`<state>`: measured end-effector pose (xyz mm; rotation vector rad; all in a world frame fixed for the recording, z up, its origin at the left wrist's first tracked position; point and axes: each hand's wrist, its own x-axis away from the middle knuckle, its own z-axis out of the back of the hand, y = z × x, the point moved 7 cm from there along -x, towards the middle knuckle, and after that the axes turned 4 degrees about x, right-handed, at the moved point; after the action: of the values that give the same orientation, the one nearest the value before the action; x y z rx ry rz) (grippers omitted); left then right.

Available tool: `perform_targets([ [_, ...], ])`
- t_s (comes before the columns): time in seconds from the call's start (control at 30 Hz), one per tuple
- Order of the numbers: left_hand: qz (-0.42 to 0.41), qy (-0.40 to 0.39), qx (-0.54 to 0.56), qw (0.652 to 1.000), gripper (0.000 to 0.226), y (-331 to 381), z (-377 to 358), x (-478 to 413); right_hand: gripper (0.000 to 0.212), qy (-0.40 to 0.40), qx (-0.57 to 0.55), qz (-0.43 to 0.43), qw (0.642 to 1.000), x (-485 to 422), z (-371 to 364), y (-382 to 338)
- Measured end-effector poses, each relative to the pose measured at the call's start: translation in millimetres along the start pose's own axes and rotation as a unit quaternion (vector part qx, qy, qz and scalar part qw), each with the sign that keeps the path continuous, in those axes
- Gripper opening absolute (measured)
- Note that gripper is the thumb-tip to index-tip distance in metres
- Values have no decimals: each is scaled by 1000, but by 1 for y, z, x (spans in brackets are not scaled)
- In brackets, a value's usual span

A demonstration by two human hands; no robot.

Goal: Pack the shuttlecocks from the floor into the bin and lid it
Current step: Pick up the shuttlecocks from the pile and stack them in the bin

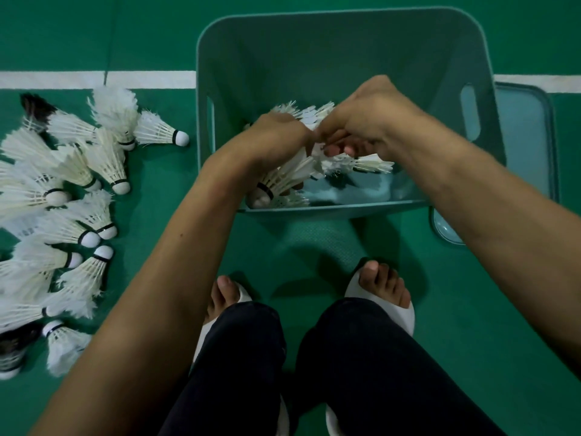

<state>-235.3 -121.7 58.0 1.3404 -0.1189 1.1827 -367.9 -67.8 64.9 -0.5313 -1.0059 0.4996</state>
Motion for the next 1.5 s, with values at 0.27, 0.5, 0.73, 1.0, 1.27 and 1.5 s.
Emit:
perform_targets([
  [0.27,-6,77,-171,982,31,3,28,3,21,32,91,21,995,5,34,6],
  [0.5,46,2,-309,950,24,-9,7,-8,13,6,237,21,971,3,-8,11],
  [0.73,107,-84,-285,949,25,-25,-1,-16,15,-108,211,-28,971,-15,-60,19],
  [1.0,78,-61,-282,954,19,-18,-3,-16,23,-196,165,-129,958,-27,-77,61],
  [1.27,16,80,-86,993,49,-14,26,-26,19,-187,245,-23,951,-4,-51,1],
  [1.5,-19,63,90,994,81,2,16,-33,29,-53,136,202,969,29,3,-41],
])
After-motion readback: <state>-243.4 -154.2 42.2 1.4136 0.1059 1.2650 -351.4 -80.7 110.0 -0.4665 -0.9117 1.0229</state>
